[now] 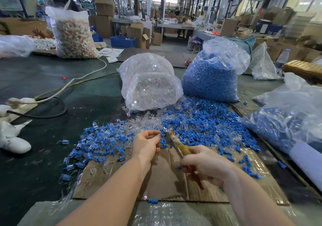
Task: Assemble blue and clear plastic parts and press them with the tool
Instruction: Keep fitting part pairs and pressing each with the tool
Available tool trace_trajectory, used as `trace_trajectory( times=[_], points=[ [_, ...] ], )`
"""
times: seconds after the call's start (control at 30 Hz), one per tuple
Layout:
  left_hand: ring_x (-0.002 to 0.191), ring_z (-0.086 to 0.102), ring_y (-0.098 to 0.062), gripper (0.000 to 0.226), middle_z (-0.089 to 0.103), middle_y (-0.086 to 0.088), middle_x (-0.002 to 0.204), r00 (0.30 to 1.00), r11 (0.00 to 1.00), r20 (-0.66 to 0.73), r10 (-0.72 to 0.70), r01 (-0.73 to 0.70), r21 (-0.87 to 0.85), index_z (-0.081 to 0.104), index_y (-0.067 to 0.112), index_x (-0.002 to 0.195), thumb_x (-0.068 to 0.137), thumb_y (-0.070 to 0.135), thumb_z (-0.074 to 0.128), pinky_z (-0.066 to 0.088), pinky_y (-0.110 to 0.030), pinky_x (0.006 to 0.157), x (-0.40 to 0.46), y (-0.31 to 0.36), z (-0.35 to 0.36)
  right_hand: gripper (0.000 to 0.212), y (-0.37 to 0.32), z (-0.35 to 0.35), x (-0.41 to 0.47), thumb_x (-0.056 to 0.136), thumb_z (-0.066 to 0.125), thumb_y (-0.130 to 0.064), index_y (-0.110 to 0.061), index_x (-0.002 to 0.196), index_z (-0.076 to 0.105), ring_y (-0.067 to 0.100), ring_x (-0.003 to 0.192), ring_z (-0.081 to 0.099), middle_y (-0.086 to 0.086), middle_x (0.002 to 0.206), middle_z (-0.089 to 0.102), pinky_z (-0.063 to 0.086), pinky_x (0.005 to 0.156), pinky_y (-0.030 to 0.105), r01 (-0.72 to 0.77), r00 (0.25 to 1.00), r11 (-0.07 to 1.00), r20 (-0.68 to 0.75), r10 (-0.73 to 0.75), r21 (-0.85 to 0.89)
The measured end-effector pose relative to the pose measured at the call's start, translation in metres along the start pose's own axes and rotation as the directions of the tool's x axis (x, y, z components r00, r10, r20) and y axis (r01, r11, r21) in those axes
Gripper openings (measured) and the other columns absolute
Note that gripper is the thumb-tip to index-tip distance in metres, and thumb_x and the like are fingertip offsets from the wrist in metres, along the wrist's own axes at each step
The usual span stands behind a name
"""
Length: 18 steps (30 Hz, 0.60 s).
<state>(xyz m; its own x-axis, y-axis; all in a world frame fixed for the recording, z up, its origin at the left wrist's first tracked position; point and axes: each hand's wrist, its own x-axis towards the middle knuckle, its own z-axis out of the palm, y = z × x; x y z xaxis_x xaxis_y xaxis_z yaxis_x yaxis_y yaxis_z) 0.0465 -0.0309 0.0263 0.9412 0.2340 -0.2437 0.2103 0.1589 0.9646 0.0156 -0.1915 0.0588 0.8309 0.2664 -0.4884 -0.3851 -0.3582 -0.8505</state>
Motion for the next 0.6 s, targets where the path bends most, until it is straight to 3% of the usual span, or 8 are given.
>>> trace_trajectory(
  times=[0.1,0.2,0.37,0.53,0.6],
  points=[
    [0.057,0.053,-0.012,0.01,0.059,-0.009,0.078,1.0,1.0,-0.005,-0.001,0.001,-0.001,0.064,0.008,0.092,0.088,0.002,0.057,0.043,-0.021,0.045,-0.0011,0.0,-0.0019,0.028,0.0003,0.0044,0.0012,0.078,0.054,0.005,0.002,0.106,0.053,0.018,0.066,0.062,0.013,0.083,0.063,0.055,0.06,0.031,-0.038,0.999,0.999,0.007,0.038,-0.005],
    [0.058,0.055,-0.01,0.012,0.061,-0.007,0.078,1.0,1.0,-0.03,0.004,-0.004,0.016,0.064,0.011,0.088,0.088,0.001,0.057,0.046,-0.019,0.046,-0.0004,-0.0003,-0.0043,0.034,0.0016,0.0062,0.0014,0.075,0.052,0.002,-0.002,0.109,0.051,0.025,0.079,0.06,0.021,0.096,0.061,0.051,0.074,0.042,-0.051,0.999,0.993,-0.017,0.05,-0.102],
    [0.056,0.055,-0.01,0.014,0.06,-0.007,0.075,0.998,1.0,-0.067,-0.002,0.003,0.014,0.064,0.012,0.083,0.087,0.0,0.059,0.047,-0.02,0.045,0.0012,-0.0021,-0.005,0.038,0.0016,0.0103,0.0011,0.071,0.05,0.004,-0.004,0.107,0.049,0.025,0.08,0.052,0.016,0.091,0.054,0.036,0.07,0.038,-0.071,0.997,0.988,-0.048,0.065,-0.138],
    [0.06,0.058,-0.013,0.012,0.064,-0.007,0.08,0.995,0.999,-0.101,0.016,-0.012,0.046,0.066,0.014,0.084,0.086,0.003,0.061,0.051,-0.026,0.055,0.0009,0.0008,-0.0047,0.033,-0.0006,0.0101,0.0018,0.073,0.048,0.005,-0.009,0.103,0.049,0.023,0.083,0.056,0.015,0.098,0.055,0.044,0.068,0.035,-0.084,0.996,0.984,-0.017,0.082,-0.155],
    [0.063,0.059,-0.014,0.012,0.065,-0.007,0.082,0.995,0.999,-0.104,0.012,-0.008,0.043,0.066,0.014,0.084,0.086,0.003,0.061,0.052,-0.025,0.056,0.0002,0.0026,-0.0046,0.036,-0.0012,0.0089,0.0019,0.071,0.048,0.003,-0.009,0.105,0.05,0.023,0.084,0.053,0.014,0.097,0.054,0.041,0.069,0.036,-0.084,0.996,0.979,-0.018,0.082,-0.184]
  ],
)
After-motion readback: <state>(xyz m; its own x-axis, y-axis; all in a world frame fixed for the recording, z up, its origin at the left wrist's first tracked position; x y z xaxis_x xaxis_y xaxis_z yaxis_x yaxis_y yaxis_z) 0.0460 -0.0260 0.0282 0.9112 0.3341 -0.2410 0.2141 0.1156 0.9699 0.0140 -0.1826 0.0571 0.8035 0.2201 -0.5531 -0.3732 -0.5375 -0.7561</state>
